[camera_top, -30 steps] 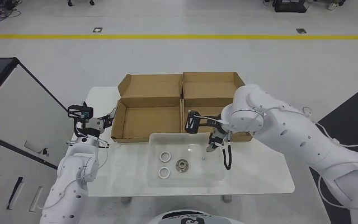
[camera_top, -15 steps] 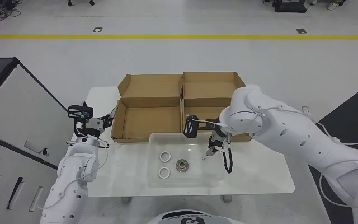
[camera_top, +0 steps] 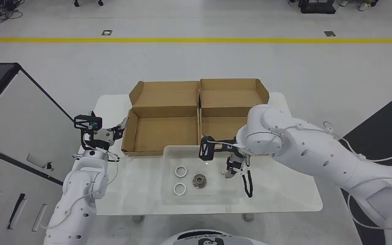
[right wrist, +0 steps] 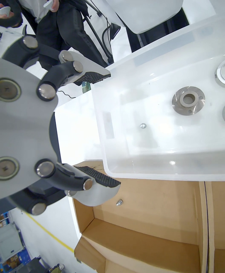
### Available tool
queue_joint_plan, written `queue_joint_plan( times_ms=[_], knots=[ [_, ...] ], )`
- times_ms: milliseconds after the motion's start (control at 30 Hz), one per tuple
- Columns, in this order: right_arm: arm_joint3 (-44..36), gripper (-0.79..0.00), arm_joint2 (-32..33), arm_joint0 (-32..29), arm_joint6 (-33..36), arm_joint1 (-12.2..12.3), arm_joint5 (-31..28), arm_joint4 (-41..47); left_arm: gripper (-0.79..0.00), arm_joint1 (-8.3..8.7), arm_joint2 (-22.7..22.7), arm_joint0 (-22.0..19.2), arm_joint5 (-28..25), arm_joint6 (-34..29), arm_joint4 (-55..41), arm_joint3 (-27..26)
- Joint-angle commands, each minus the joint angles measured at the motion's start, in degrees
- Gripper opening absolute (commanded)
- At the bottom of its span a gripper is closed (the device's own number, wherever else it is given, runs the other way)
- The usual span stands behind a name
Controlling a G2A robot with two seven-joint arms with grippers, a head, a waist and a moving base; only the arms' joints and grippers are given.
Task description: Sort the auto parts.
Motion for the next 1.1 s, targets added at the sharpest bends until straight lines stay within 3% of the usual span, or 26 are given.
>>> queue_joint_plan(
  times_ms=[0, 500, 767, 833, 933, 1067],
  knots=[
    [0.6, 0.0, -1.4, 0.5, -0.3, -0.5, -0.3, 0.7, 0.0, 0.0, 0.0, 0.0, 0.0, 0.0, 0.0, 0.0],
    [7.6, 0.0, -8.0, 2.7, -3.0, -4.0, -3.0, 2.8, 0.0, 0.0, 0.0, 0.0, 0.0, 0.0, 0.0, 0.0],
    [9.7, -0.2, -9.5, 2.5, -2.9, -4.9, -2.9, 2.4, 0.0, 0.0, 0.0, 0.0, 0.0, 0.0, 0.0, 0.0],
    [10.3, -0.212, -9.9, 2.4, -2.9, -5.1, -2.9, 2.2, 0.0, 0.0, 0.0, 0.0, 0.0, 0.0, 0.0, 0.0],
    [11.2, -0.348, -10.3, 2.1, -3.2, -5.4, -3.2, 1.8, 0.0, 0.0, 0.0, 0.0, 0.0, 0.0, 0.0, 0.0],
    [12.2, -0.363, -10.8, 1.6, -3.4, -6.0, -3.4, 1.1, 0.0, 0.0, 0.0, 0.0, 0.0, 0.0, 0.0, 0.0]
  ],
)
